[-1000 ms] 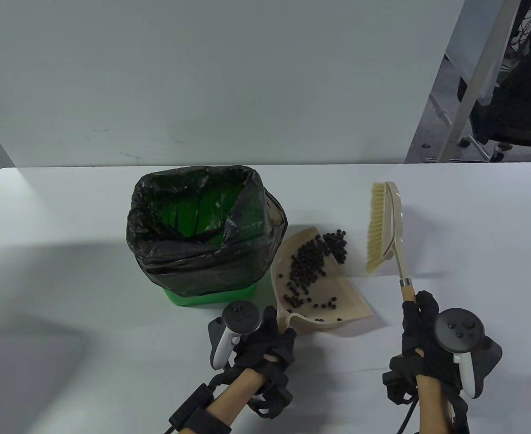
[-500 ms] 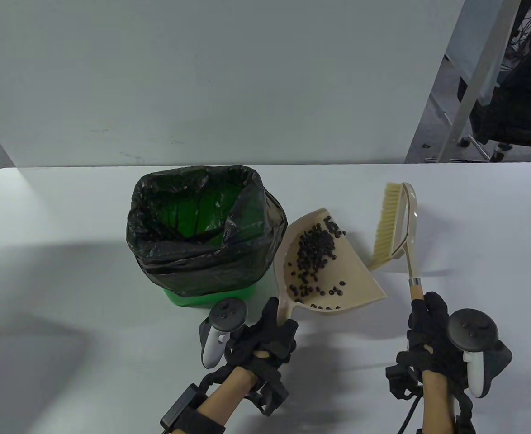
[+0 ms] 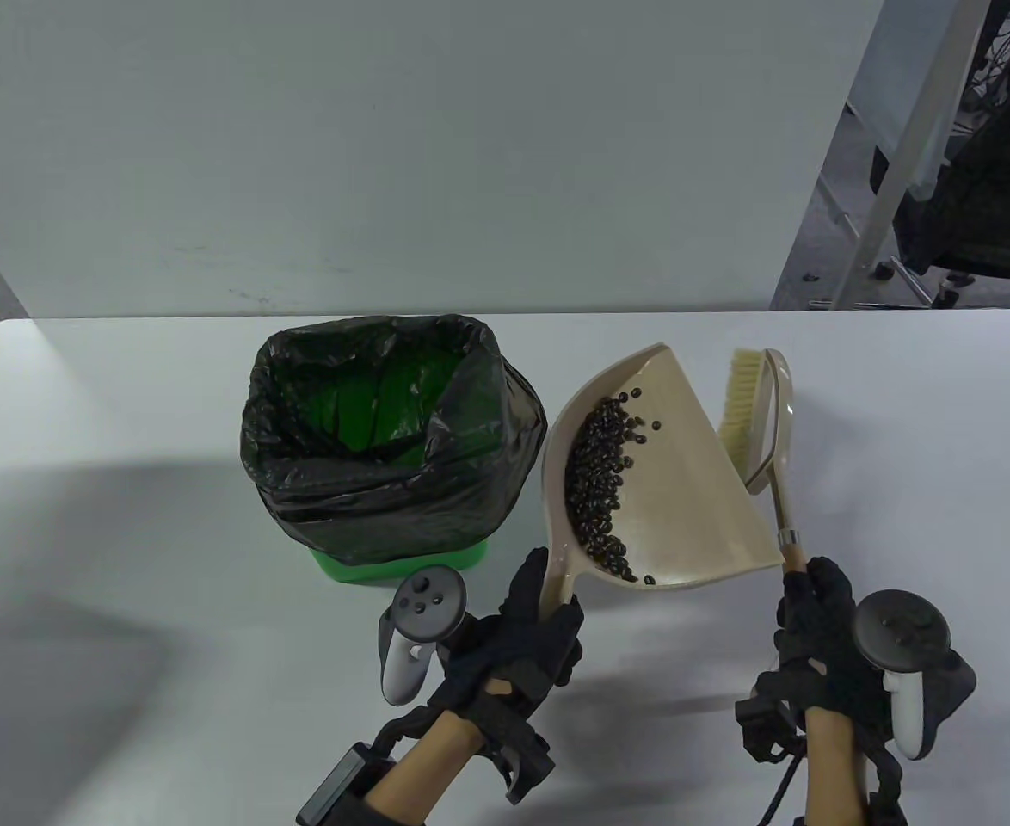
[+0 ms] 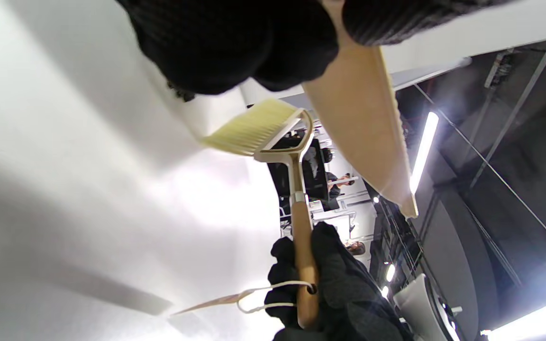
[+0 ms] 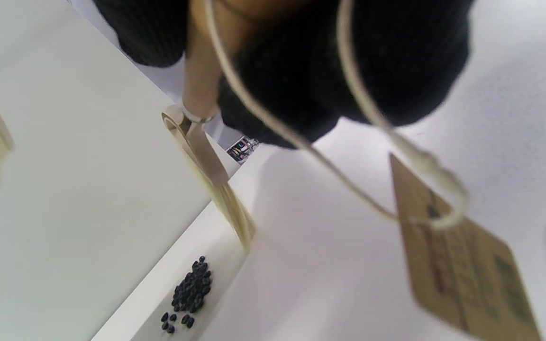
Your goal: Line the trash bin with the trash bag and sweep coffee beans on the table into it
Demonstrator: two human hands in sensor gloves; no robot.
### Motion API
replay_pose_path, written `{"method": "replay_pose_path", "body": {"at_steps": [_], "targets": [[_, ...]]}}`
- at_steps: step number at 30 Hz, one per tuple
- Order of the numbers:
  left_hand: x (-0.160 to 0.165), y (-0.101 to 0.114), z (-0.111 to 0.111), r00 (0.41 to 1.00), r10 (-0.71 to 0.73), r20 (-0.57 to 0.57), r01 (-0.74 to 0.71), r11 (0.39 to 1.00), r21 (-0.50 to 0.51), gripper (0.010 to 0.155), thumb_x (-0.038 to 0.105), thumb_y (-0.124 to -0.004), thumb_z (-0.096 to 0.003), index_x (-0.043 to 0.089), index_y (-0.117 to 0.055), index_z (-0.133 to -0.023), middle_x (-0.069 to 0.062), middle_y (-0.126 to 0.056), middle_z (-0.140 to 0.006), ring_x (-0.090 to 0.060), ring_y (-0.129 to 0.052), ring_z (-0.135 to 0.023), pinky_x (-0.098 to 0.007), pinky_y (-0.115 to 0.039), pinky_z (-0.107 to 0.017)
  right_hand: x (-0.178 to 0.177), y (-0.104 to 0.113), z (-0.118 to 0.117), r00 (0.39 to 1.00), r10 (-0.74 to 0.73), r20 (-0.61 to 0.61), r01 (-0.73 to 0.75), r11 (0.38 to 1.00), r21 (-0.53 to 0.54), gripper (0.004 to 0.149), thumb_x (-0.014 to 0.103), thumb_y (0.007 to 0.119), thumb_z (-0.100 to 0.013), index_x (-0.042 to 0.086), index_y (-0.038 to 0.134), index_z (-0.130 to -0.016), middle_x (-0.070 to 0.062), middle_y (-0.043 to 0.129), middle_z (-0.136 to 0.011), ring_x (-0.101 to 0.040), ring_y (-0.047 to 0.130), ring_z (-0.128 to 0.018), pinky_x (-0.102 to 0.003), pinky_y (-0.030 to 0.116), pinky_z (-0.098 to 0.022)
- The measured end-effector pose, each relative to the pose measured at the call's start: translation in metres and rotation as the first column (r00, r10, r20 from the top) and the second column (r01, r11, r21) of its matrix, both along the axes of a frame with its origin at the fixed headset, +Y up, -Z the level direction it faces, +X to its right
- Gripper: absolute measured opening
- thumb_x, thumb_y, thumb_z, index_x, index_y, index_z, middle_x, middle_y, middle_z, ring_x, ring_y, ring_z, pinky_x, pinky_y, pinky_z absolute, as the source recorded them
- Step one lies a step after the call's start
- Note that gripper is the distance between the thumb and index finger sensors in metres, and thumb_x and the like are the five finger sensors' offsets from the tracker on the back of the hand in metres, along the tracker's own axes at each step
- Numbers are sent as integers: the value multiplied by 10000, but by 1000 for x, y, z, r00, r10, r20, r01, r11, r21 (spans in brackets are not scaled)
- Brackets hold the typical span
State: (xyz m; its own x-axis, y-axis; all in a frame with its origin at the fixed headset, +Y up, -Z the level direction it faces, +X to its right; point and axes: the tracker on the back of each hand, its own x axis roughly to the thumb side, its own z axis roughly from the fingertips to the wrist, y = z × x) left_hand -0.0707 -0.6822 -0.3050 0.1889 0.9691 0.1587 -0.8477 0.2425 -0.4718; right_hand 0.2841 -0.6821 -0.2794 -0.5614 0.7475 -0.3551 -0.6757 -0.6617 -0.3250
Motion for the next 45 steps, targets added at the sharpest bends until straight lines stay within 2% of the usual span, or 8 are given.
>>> {"method": "replay_pose_path", "body": {"at_steps": [5,9,15,21,25,29,34,45], "targets": [[-9,33,9,998,40,-46,-35,992,119,785,405,-669,-584,83,-157,-1083,-91,-591,-1013,-89,-935,-572,-310,-934,-389,0,0,0,1000,0,0,0,1000,2,571,395,582,-640,68,532,-1105,-121,916,-800,-203,992,-429,-362,918,-290],[-28,59,16,985,27,-171,18,965,260,787,377,-694,-567,60,-188,-1079,-125,-601,-1004,-106,-943,-555,-324,-941,-364,-1,0,0,1000,3,-6,-3,1000,5,569,393,582,-639,70,532,-1105,-122,916,-800,-203,992,-429,-363,919,-289],[-69,83,14,945,124,-303,-48,968,246,803,338,-712,-562,34,-167,-1068,-170,-552,-1024,-125,-928,-578,-338,-934,-378,-2,0,0,1000,16,-20,-16,1000,7,570,394,582,-639,69,533,-1105,-122,916,-800,-202,993,-429,-362,919,-290],[-128,105,16,841,107,-531,72,950,305,825,299,-726,-552,17,-138,-1058,-206,-492,-1048,-153,-913,-600,-365,-921,-399,-3,-1,1,999,34,-29,-34,999,4,571,392,577,-638,67,530,-1105,-123,915,-801,-202,994,-430,-362,922,-289],[-159,110,22,738,3,-675,256,924,284,824,290,-722,-554,6,-133,-1055,-222,-486,-1045,-166,-911,-602,-370,-918,-396,-3,-1,1,999,36,-29,-36,999,3,571,391,576,-639,66,528,-1106,-121,914,-802,-204,993,-433,-363,921,-291],[-177,105,28,674,-72,-735,350,908,232,820,280,-729,-553,2,-145,-1058,-234,-495,-1039,-178,-915,-593,-378,-917,-387,-4,-1,1,999,40,-31,-40,999,2,570,391,575,-639,68,527,-1106,-122,913,-804,-204,993,-434,-364,920,-291],[-179,95,30,618,-172,-767,458,872,174,817,283,-728,-552,8,-151,-1061,-232,-521,-1024,-173,-920,-585,-371,-919,-380,-5,-1,1,998,49,-30,-49,999,0,572,392,575,-638,66,528,-1106,-121,913,-804,-203,994,-434,-363,922,-291],[-165,94,26,526,-245,-814,622,764,172,815,280,-725,-554,32,-145,-1070,-217,-514,-1037,-180,-914,-598,-377,-915,-390,-5,-1,2,998,55,-32,-55,998,-3,572,392,574,-638,67,525,-1107,-121,911,-806,-205,994,-437,-364,921,-294]]}}
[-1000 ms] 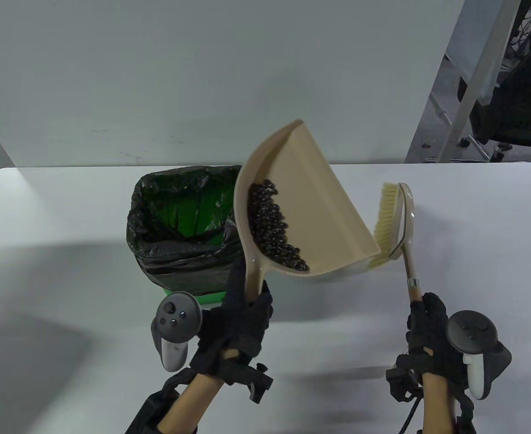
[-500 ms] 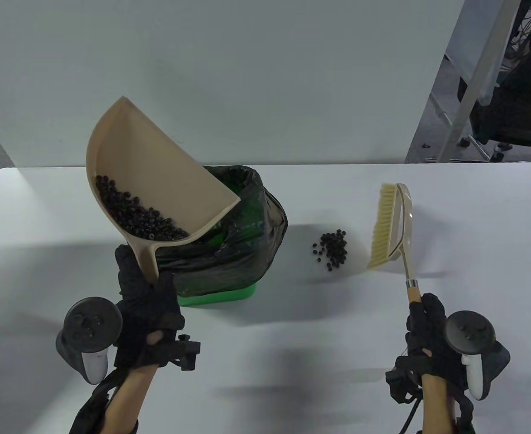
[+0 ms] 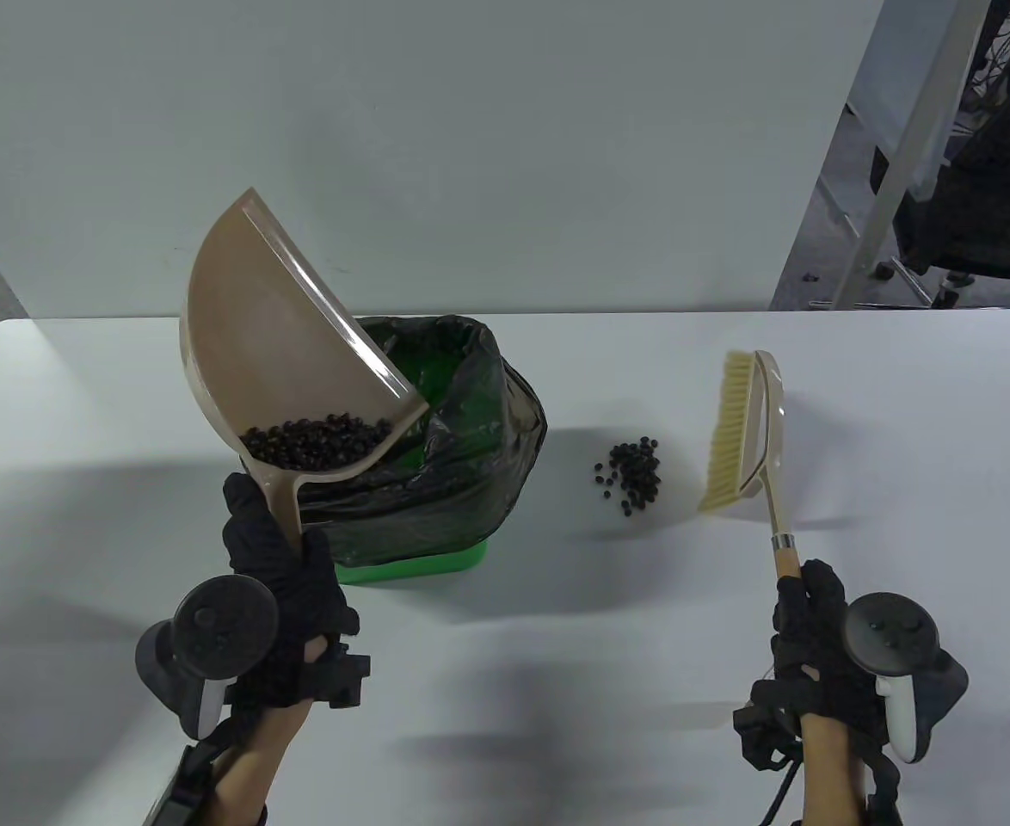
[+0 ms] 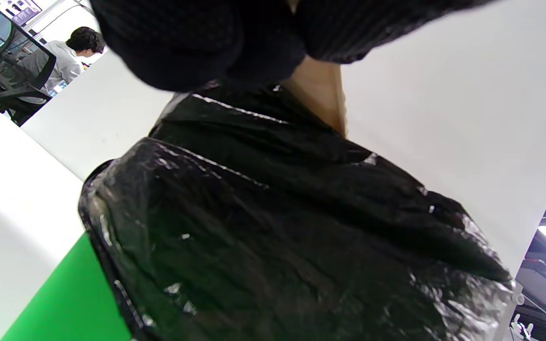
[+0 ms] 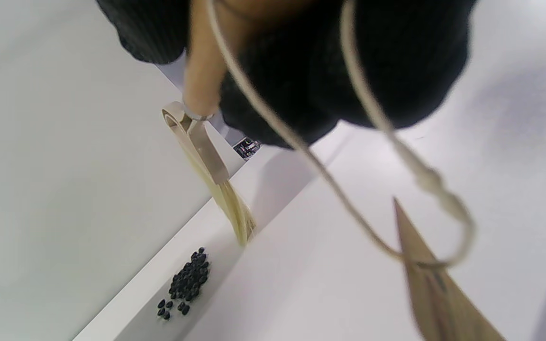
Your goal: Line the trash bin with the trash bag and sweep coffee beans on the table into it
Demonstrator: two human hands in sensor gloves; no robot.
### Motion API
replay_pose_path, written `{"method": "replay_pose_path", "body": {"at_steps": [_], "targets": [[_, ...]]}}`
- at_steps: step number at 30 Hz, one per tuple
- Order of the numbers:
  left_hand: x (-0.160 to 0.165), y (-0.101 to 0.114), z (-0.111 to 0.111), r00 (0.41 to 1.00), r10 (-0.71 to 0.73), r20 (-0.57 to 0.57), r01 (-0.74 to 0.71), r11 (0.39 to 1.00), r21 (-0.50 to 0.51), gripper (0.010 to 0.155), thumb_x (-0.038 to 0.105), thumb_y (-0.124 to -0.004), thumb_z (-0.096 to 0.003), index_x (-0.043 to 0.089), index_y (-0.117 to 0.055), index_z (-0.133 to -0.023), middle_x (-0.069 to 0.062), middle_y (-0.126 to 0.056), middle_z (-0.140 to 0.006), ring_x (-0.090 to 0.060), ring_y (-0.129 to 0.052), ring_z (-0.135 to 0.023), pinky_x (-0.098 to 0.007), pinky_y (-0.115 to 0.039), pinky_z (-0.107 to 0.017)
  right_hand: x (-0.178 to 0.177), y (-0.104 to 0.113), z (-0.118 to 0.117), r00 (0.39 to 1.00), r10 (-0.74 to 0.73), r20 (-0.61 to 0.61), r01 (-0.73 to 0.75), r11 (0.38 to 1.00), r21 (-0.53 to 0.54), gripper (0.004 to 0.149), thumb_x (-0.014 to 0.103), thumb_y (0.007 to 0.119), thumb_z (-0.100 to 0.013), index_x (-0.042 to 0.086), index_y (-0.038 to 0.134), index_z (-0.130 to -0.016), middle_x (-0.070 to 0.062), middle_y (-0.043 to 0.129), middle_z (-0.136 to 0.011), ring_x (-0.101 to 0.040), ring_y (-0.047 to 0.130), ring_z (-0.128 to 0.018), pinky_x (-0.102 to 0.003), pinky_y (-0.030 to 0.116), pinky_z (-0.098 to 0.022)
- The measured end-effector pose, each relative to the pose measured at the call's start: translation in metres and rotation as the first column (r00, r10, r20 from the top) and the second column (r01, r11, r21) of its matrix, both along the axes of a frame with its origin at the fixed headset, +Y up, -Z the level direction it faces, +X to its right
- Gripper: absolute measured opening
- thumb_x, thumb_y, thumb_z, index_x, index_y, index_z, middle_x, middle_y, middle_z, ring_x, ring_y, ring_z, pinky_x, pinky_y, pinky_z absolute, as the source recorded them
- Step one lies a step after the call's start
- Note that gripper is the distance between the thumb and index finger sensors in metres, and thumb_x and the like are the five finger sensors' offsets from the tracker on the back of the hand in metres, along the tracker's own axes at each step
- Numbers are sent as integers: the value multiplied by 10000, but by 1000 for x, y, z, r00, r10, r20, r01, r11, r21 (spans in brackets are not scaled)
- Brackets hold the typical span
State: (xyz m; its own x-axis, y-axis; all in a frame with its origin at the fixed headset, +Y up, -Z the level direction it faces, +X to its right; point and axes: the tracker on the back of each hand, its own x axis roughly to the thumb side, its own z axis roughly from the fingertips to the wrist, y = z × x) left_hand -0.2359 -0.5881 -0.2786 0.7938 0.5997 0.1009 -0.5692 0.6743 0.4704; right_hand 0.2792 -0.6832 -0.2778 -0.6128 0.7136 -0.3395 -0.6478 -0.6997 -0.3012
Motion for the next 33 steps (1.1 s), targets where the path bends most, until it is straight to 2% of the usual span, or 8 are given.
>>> {"method": "replay_pose_path", "body": {"at_steps": [8,13,23,33], "targets": [[1,-8,-11,1000,-9,-26,8,999,-37,814,286,-715,-558,28,-135,-1068,-218,-506,-1039,-172,-911,-607,-370,-918,-399,-1,0,-1,1000,4,-5,-4,1000,1,572,391,575,-639,65,526,-1106,-121,910,-807,-206,994,-438,-365,921,-294],[3,-16,-17,995,-86,-59,82,995,-59,810,286,-715,-559,38,-139,-1073,-214,-506,-1043,-173,-910,-612,-372,-917,-404,-1,0,0,1000,6,-9,-6,1000,1,573,393,575,-638,67,527,-1106,-122,911,-806,-206,994,-438,-365,921,-295],[9,-20,-16,969,-225,-106,223,974,-30,808,283,-713,-561,62,-138,-1083,-202,-492,-1062,-186,-901,-627,-385,-907,-420,-2,0,-1,1000,18,-12,-18,1000,-2,575,393,575,-638,64,526,-1106,-123,909,-809,-208,994,-440,-367,921,-297],[11,-19,-16,952,-276,-130,275,961,-27,802,275,-725,-558,93,-164,-1100,-186,-497,-1075,-204,-896,-633,-404,-896,-428,-3,0,-1,999,27,-19,-27,1000,-8,574,394,576,-638,64,527,-1106,-123,909,-809,-209,994,-441,-368,921,-297]]}}
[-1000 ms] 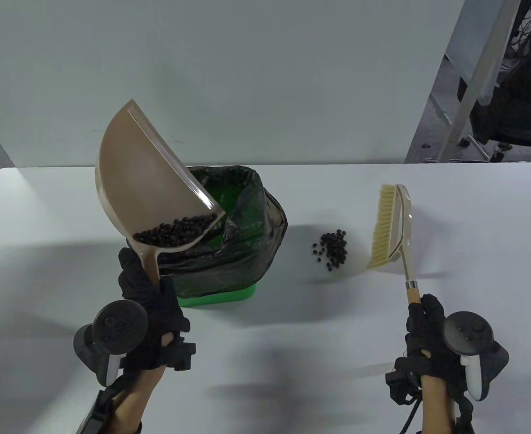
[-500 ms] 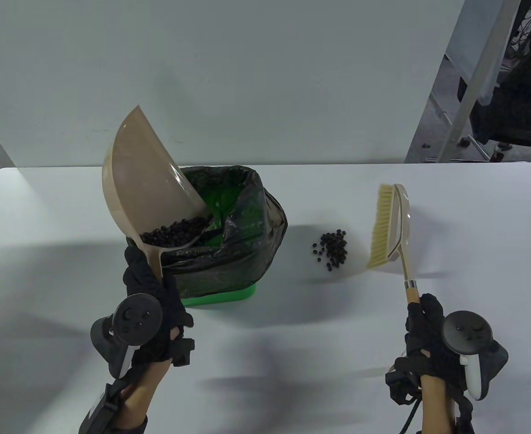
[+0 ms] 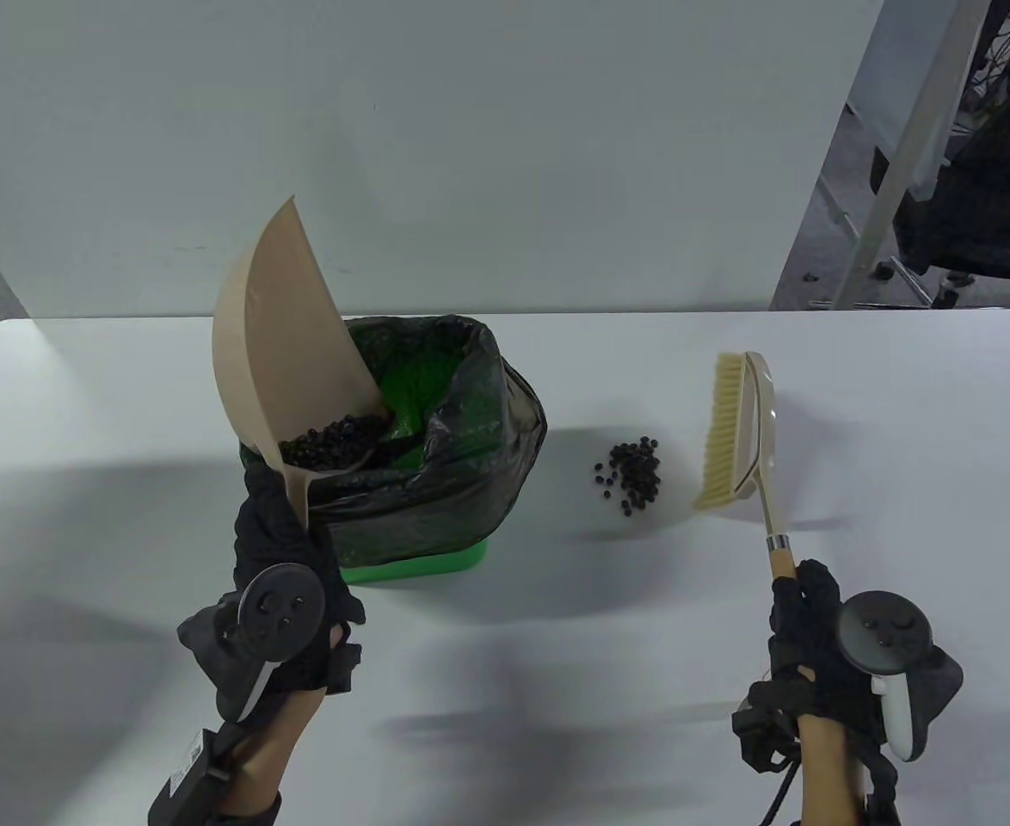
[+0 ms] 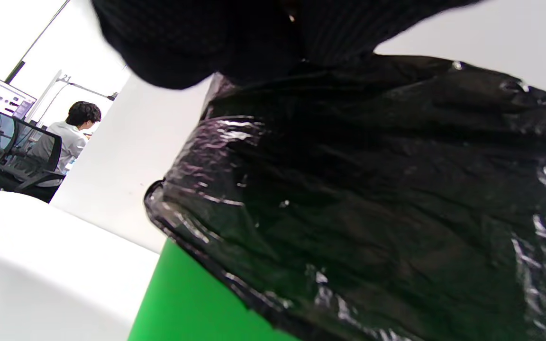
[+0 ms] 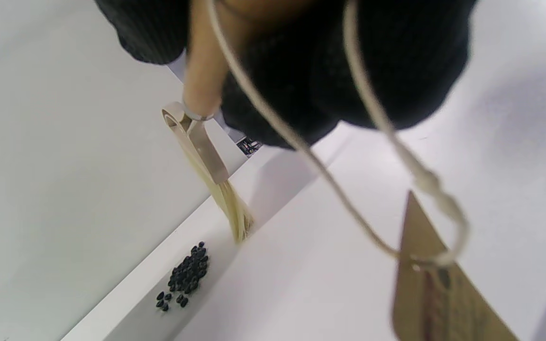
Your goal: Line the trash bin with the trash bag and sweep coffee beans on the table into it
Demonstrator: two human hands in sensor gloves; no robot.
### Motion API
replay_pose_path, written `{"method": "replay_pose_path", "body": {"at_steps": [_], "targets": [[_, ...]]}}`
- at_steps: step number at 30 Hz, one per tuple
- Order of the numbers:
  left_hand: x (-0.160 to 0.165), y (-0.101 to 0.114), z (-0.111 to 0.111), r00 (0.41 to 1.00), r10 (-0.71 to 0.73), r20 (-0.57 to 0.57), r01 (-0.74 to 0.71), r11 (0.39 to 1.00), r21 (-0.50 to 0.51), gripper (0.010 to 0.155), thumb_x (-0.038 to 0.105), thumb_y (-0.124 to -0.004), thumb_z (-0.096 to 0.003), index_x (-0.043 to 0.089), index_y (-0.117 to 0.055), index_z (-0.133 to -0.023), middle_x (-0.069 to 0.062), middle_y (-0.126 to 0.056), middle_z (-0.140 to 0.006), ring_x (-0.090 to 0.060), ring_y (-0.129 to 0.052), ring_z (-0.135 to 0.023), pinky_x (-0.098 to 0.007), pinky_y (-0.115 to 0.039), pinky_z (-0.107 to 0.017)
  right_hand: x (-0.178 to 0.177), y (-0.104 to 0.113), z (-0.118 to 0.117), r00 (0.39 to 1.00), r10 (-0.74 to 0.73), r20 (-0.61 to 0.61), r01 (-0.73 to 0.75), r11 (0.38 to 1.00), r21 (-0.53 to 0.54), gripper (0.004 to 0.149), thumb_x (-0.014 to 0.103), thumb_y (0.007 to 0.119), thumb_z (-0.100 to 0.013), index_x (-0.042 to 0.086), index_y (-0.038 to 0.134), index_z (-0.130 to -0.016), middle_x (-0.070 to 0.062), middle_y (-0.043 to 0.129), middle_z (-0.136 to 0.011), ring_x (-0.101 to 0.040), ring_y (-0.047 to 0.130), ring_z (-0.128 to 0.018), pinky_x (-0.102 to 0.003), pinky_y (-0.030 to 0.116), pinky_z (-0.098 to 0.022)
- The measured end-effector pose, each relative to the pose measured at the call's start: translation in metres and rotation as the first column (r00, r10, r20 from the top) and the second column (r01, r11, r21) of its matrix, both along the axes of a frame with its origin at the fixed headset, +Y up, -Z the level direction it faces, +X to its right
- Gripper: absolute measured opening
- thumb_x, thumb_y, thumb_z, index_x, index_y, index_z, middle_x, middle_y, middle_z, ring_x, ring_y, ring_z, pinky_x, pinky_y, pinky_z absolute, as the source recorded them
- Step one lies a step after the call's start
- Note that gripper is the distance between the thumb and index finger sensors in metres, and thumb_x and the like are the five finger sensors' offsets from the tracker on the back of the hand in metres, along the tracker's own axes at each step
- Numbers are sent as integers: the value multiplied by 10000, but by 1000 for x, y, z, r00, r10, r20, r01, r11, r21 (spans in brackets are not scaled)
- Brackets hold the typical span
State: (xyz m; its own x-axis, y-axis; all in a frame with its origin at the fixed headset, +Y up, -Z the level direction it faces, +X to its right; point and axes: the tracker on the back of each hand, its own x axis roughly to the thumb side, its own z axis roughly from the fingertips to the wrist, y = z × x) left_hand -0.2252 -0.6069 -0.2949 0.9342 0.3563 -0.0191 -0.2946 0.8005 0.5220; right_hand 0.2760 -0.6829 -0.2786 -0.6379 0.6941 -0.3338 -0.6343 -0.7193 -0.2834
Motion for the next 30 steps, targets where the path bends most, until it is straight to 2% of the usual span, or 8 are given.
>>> {"method": "replay_pose_path", "body": {"at_steps": [30], "targets": [[2,4,1,996,-87,-30,88,996,13,795,277,-737,-552,130,-194,-1114,-159,-512,-1087,-226,-887,-652,-429,-877,-451,-1,0,-1,1000,17,-11,-17,1000,-2,576,395,575,-638,62,527,-1105,-123,908,-810,-209,995,-443,-369,921,-299]]}}
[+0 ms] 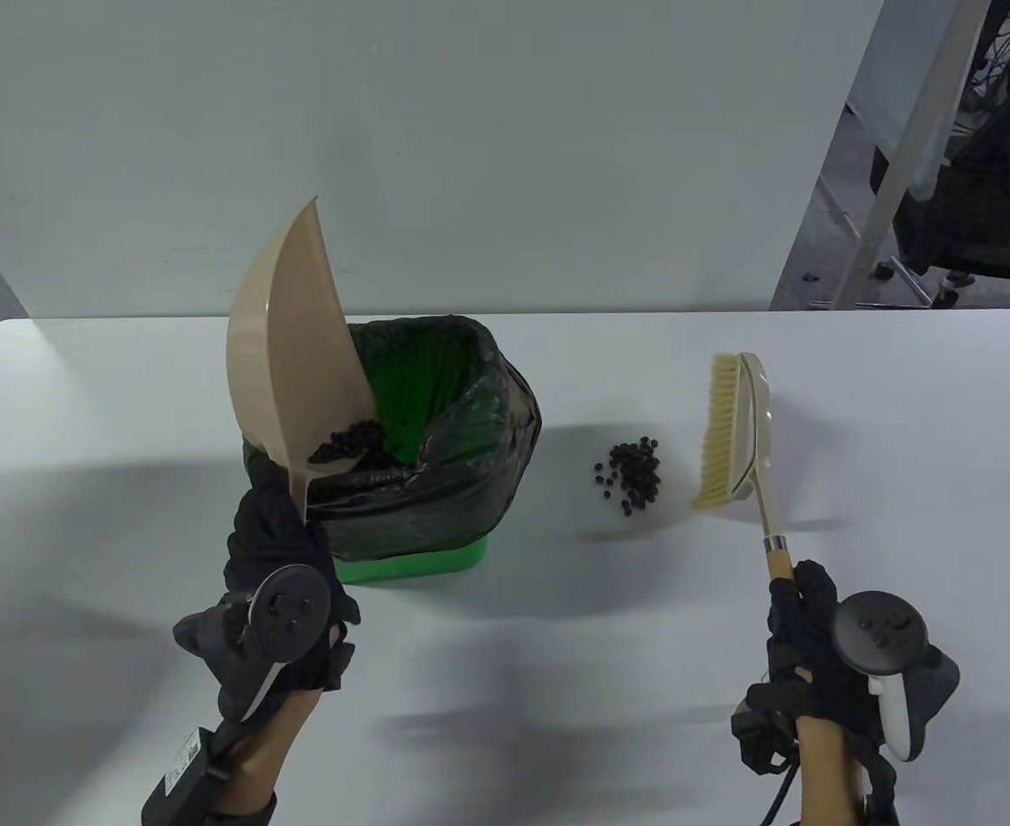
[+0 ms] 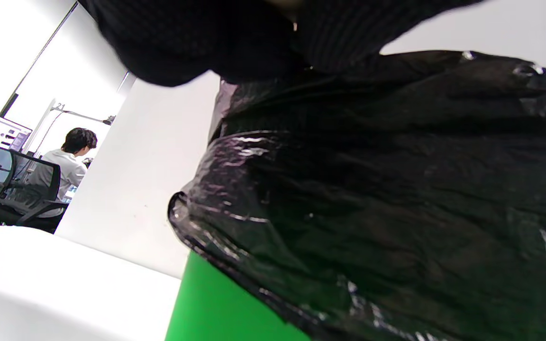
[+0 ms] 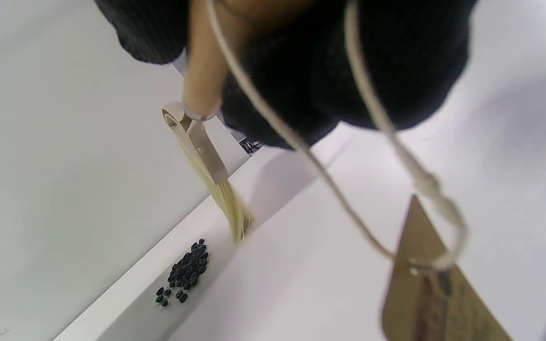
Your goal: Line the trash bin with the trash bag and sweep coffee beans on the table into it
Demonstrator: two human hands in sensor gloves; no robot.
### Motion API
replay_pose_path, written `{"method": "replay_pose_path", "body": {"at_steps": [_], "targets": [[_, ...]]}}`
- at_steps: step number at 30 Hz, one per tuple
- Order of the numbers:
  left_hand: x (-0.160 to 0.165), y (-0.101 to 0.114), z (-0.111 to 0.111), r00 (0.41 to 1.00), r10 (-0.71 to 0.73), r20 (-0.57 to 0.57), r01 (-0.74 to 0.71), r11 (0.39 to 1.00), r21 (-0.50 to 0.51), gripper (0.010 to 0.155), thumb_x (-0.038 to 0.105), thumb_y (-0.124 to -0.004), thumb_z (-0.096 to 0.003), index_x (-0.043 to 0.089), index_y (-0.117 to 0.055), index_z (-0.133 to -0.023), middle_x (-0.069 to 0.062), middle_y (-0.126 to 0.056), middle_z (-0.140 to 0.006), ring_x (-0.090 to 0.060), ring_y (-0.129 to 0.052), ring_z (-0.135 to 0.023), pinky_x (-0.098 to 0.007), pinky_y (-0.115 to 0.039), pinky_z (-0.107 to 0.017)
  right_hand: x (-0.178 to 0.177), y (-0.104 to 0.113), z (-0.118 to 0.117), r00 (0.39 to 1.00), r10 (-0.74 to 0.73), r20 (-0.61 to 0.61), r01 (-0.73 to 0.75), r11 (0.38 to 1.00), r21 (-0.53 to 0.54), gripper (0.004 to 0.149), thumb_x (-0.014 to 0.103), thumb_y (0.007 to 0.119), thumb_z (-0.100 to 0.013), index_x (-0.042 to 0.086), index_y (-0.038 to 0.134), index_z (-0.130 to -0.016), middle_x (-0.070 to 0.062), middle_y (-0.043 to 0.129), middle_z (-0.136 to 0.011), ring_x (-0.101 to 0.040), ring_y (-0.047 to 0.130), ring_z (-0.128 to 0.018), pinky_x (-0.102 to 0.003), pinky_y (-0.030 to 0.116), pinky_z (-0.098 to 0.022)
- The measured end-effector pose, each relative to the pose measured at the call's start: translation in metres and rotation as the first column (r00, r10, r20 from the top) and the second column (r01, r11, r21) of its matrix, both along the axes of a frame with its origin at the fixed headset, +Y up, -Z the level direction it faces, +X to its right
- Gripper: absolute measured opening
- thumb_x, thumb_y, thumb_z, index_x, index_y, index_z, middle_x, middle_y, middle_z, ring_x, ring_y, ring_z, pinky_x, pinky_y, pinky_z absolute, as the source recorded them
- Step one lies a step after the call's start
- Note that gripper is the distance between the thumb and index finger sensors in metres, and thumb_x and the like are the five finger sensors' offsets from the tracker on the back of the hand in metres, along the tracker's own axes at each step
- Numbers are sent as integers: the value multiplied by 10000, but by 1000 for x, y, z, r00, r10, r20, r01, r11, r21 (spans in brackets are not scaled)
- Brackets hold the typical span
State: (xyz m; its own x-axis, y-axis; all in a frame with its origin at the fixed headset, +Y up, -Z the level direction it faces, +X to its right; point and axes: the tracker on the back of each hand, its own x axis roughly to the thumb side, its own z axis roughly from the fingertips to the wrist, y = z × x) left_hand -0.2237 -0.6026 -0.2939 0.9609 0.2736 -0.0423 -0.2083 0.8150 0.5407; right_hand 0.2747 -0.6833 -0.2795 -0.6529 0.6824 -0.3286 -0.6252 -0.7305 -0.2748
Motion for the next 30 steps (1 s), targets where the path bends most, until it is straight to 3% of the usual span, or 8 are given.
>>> {"method": "replay_pose_path", "body": {"at_steps": [25,30], "targets": [[3,14,4,983,-176,-45,179,980,84,790,279,-771,-539,208,-250,-1129,-92,-527,-1112,-244,-871,-682,-452,-853,-484,-2,-1,0,1000,13,-8,-13,1000,-2,578,395,576,-637,60,527,-1105,-122,907,-812,-209,994,-444,-369,921,-299],[3,19,8,968,-241,-71,249,959,138,789,279,-782,-533,242,-267,-1130,-63,-536,-1115,-248,-861,-695,-460,-838,-498,-2,-1,0,1000,15,-8,-15,1000,-2,578,394,578,-637,58,529,-1105,-122,908,-810,-210,994,-443,-370,921,-300]]}}
